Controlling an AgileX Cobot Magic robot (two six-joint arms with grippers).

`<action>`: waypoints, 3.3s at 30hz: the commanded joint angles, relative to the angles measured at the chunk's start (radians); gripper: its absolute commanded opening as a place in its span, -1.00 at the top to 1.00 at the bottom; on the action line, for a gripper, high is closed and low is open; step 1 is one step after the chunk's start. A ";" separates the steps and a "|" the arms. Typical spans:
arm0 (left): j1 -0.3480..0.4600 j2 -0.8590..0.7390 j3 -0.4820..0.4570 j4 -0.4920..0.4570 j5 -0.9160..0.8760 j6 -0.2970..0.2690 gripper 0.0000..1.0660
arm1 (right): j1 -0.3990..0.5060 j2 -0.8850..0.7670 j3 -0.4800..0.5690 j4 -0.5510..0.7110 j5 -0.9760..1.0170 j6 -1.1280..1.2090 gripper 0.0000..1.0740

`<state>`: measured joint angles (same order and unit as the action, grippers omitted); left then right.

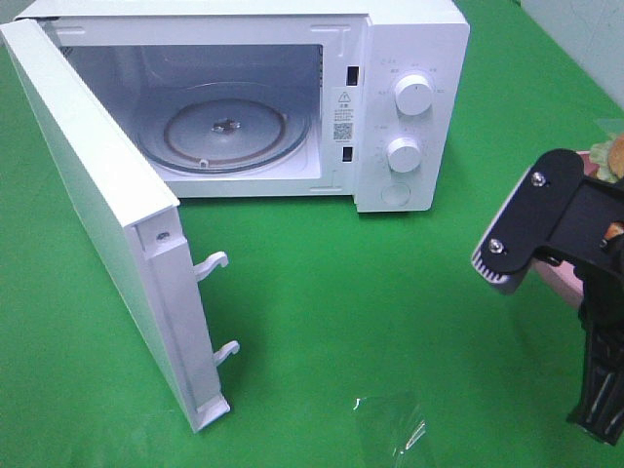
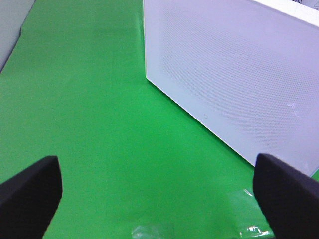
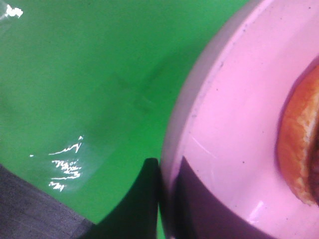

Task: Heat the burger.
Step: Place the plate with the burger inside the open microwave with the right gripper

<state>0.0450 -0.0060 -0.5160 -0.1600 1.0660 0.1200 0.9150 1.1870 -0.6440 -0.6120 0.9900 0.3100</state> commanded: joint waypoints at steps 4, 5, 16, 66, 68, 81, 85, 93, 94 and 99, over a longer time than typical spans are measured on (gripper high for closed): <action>-0.006 -0.016 -0.001 -0.001 0.000 0.000 -0.81 | 0.063 -0.082 0.075 -0.058 0.020 -0.025 1.00; -0.006 -0.016 -0.001 -0.001 0.000 0.000 -0.81 | 0.087 -0.105 0.095 -0.057 0.022 -0.025 1.00; -0.006 -0.016 -0.001 -0.001 0.000 0.000 -0.81 | 0.210 -0.201 0.199 -0.056 0.045 -0.058 0.97; -0.006 -0.016 -0.001 -0.001 0.000 0.000 -0.81 | 0.216 -0.215 0.204 -0.168 -0.247 -0.551 1.00; -0.006 -0.016 -0.001 -0.001 0.000 0.000 -0.81 | 0.216 -0.215 0.204 -0.169 -0.262 -0.600 1.00; -0.006 -0.016 -0.001 -0.001 0.000 0.000 -0.81 | 0.212 -0.215 0.204 -0.085 -0.386 -0.870 1.00; -0.006 -0.016 -0.001 -0.001 0.000 0.000 -0.81 | 0.212 -0.215 0.204 -0.078 -0.388 -0.906 1.00; -0.006 -0.016 -0.001 -0.001 0.000 0.000 -0.81 | 0.212 -0.215 0.204 -0.073 -0.407 -0.944 1.00; -0.006 -0.016 -0.001 -0.001 0.000 0.000 -0.81 | 0.212 -0.215 0.204 -0.068 -0.407 -0.957 1.00; -0.006 -0.016 -0.001 -0.001 0.000 0.000 -0.81 | 0.212 -0.215 0.204 -0.034 -0.408 -1.004 1.00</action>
<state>0.0450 -0.0060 -0.5160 -0.1600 1.0660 0.1200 1.1320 0.9820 -0.4330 -0.6300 0.6230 -0.6590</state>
